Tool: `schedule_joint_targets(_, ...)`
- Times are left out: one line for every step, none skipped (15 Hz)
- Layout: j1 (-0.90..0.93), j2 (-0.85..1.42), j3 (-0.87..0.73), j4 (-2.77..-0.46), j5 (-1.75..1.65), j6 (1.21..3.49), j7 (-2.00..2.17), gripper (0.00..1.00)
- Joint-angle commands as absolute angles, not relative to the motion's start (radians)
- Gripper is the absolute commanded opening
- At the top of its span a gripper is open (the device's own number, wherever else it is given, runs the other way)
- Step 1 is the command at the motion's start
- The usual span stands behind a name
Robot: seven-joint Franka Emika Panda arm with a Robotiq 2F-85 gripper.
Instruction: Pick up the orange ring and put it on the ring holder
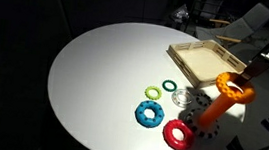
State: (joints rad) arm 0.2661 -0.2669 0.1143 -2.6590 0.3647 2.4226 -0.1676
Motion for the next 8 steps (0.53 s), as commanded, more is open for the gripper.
schedule_joint_targets(0.262, -0.263, 0.105, -2.642, 0.372, 2.383, -0.187, 0.05)
schedule_joint_targets(0.260, -0.262, 0.106, -2.642, 0.367, 2.378, -0.184, 0.05)
schedule_joint_targets(0.257, -0.260, 0.106, -2.642, 0.362, 2.374, -0.181, 0.05)
schedule_joint_targets(0.254, -0.259, 0.106, -2.641, 0.359, 2.368, -0.179, 0.15)
schedule_joint_targets(0.251, -0.258, 0.108, -2.641, 0.353, 2.364, -0.175, 0.39)
schedule_joint_targets(0.249, -0.257, 0.108, -2.640, 0.351, 2.360, -0.174, 0.40)
schedule_joint_targets(0.247, -0.255, 0.109, -2.640, 0.348, 2.357, -0.172, 0.42)
schedule_joint_targets(0.245, -0.254, 0.109, -2.639, 0.347, 2.356, -0.172, 0.50)
